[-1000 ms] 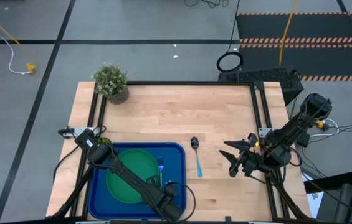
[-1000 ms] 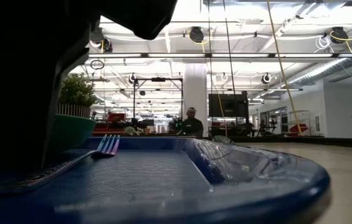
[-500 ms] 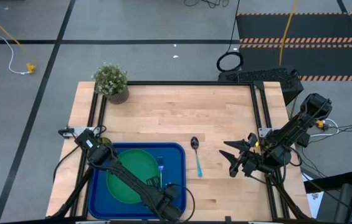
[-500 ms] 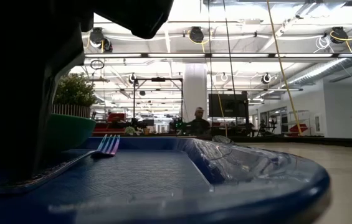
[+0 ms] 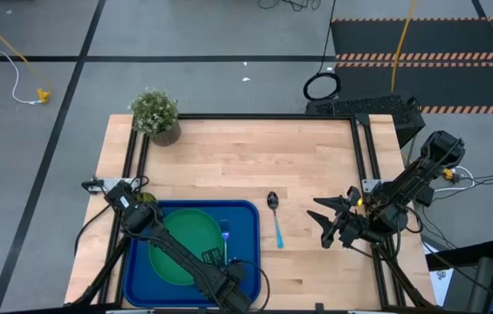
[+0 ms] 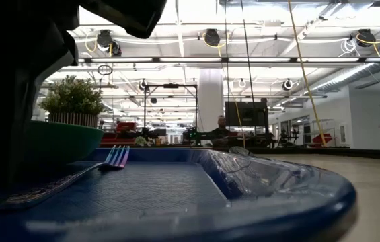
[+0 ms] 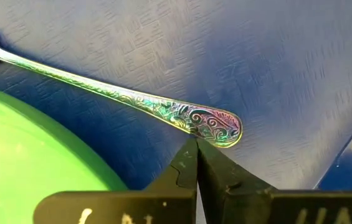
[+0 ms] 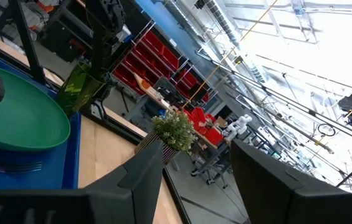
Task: Pick and place plate/cup/fork/spoon on tray
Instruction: Put the blue fork to the right of the green plate on the dark blue tray
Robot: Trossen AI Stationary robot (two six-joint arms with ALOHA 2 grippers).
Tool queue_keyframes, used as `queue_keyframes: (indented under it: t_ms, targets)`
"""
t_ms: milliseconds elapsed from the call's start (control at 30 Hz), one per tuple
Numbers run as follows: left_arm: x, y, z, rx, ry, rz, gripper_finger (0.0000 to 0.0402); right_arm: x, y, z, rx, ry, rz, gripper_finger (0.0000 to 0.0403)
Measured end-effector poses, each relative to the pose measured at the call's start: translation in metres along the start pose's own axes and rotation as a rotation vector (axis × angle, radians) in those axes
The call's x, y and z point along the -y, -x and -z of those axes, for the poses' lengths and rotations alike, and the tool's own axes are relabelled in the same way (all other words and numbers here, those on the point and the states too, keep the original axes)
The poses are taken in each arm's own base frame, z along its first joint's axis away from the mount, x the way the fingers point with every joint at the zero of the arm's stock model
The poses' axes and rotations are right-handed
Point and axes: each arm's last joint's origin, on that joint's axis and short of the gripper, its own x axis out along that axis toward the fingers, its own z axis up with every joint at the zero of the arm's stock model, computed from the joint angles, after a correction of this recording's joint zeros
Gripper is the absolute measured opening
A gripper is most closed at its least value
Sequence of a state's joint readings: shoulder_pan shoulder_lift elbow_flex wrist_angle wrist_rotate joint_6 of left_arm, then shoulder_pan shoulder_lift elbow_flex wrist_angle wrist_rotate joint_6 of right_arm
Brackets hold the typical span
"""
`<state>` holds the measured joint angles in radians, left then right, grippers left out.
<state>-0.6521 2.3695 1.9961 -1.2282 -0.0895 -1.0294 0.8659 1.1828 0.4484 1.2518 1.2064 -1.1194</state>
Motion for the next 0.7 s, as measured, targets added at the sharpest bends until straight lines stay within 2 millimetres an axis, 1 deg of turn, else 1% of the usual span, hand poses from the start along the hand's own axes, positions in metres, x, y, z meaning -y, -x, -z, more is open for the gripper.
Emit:
queue_keyframes:
  t_ms: [233,400,700]
  targets:
    - [0.0008,0.0,-0.0019,0.035,0.001,-0.001,0.0001,0.0,0.0,0.0,0.0,0.0,0.0,0.0183]
    - [0.0046,-0.0017,-0.0047,0.078,0.001,0.031,0.0001,0.0,0.0,0.0,0.0,0.0,0.0,0.0183]
    - [0.0034,-0.0055,-0.0017,0.067,-0.001,0.018,0.0001,0.0,0.0,0.0,0.0,0.0,0.0,0.0183]
